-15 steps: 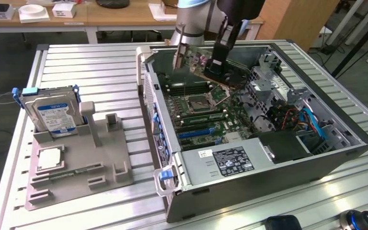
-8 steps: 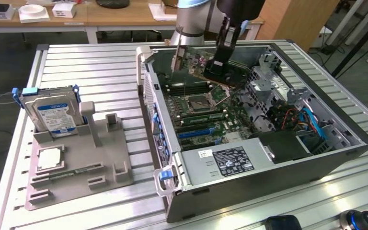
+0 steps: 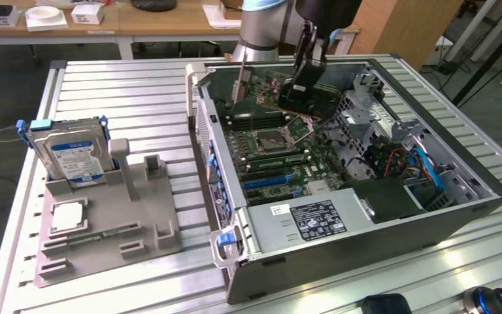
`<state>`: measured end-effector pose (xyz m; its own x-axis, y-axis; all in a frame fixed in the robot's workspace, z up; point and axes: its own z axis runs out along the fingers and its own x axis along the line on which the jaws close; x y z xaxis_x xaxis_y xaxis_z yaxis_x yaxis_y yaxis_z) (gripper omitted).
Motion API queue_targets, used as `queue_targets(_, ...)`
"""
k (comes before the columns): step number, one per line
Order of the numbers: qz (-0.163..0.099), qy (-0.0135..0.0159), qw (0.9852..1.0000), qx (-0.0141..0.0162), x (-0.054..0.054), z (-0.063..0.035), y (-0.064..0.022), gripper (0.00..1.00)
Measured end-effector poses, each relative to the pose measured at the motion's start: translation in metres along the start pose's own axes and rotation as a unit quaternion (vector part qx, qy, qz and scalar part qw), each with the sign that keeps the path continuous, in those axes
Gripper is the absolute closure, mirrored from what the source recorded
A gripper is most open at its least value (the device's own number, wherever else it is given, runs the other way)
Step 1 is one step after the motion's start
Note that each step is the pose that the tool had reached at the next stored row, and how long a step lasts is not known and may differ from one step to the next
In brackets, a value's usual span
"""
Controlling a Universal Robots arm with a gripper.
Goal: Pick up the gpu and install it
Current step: 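Insert the gpu into the slot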
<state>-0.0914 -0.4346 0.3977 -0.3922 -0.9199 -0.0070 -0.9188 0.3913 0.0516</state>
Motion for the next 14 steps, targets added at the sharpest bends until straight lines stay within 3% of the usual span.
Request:
queue_targets(7,-0.052,0.0026,0.9987,-0.0004,0.0000,0.0009,-0.0001,0.72)
queue_targets(14,-0.102,0.0053,0.9947,-0.0008,0.0000,0.0016,-0.0001,0.72)
